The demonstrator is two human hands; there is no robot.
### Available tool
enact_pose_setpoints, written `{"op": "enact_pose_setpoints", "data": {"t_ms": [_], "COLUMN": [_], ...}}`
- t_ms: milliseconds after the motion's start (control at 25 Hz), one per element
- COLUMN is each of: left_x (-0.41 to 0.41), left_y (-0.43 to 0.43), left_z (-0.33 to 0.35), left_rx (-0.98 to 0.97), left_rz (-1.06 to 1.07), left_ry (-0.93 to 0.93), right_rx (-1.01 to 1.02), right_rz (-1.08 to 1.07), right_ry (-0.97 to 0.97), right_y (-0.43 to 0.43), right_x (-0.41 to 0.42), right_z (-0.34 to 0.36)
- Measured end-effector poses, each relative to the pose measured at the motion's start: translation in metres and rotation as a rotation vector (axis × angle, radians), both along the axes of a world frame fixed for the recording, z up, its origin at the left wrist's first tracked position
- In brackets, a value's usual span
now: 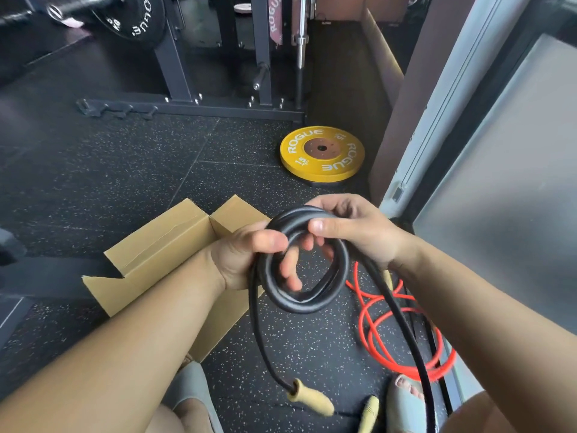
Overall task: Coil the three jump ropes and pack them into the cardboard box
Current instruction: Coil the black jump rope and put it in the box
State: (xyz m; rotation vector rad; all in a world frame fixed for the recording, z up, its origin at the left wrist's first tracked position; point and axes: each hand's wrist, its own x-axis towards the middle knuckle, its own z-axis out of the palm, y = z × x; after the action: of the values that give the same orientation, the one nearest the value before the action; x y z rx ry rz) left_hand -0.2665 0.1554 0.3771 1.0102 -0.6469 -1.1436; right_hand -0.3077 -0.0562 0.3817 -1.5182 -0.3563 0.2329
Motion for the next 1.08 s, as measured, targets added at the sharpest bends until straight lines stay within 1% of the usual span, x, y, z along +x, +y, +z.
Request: {"op": "enact_pose_setpoints", "data": {"t_ms": [120,160,200,280,360,440,520,600,680,760,840,920,1000,1080], "left_x": [0.007,0.006,0.005,0.003,0.006,0.007,0.005,0.001,-0.004,-0.005,-0.002,0.004,0.009,0.01], "left_y": [-0.01,-0.014,-0.017,-0.017,-0.009,-0.006,-0.007,-0.01,-0.014,-0.018,-0.019,-0.016,-0.014,-0.017], "left_z": [0.002,0.003,0.004,0.003,-0.002,-0.007,-0.009,-0.005,0.0,0.006,0.013,0.021,0.03,0.032], "left_rx": [0.175,0.221,0.251,0.264,0.174,-0.02,-0.145,-0.147,-0.095,-0.04,-0.028,-0.07,-0.122,-0.137], "left_rz": [0.261,0.299,0.3,0.23,0.1,-0.076,-0.171,-0.149,-0.03,0.136,0.277,0.382,0.459,0.537], "left_ry": [-0.142,-0.199,-0.219,-0.139,-0.023,0.099,0.207,0.23,0.167,0.085,0.041,0.05,0.068,0.071], "right_rx": [-0.02,-0.024,-0.037,-0.065,-0.027,0.04,0.059,0.009,-0.026,-0.148,-0.396,-0.616,-0.697,-0.834], "right_rz": [-0.05,-0.068,-0.081,-0.076,-0.052,-0.029,-0.033,-0.078,-0.176,-0.344,-0.461,-0.479,-0.485,-0.489], "right_ry": [-0.054,-0.065,-0.077,-0.104,-0.118,-0.111,-0.103,-0.144,-0.183,-0.218,-0.242,-0.258,-0.258,-0.227], "right_y": [-0.006,-0.009,-0.01,-0.007,-0.004,-0.003,-0.003,-0.003,-0.004,-0.012,-0.023,-0.035,-0.04,-0.036], "right_x": [0.004,0.004,0.004,0.003,0.001,0.001,0.002,0.003,0.007,0.011,0.013,0.01,0.006,0.005], "right_z": [0.004,0.005,0.006,0.007,0.008,0.011,0.013,0.015,0.013,0.004,-0.011,-0.029,-0.041,-0.043]}}
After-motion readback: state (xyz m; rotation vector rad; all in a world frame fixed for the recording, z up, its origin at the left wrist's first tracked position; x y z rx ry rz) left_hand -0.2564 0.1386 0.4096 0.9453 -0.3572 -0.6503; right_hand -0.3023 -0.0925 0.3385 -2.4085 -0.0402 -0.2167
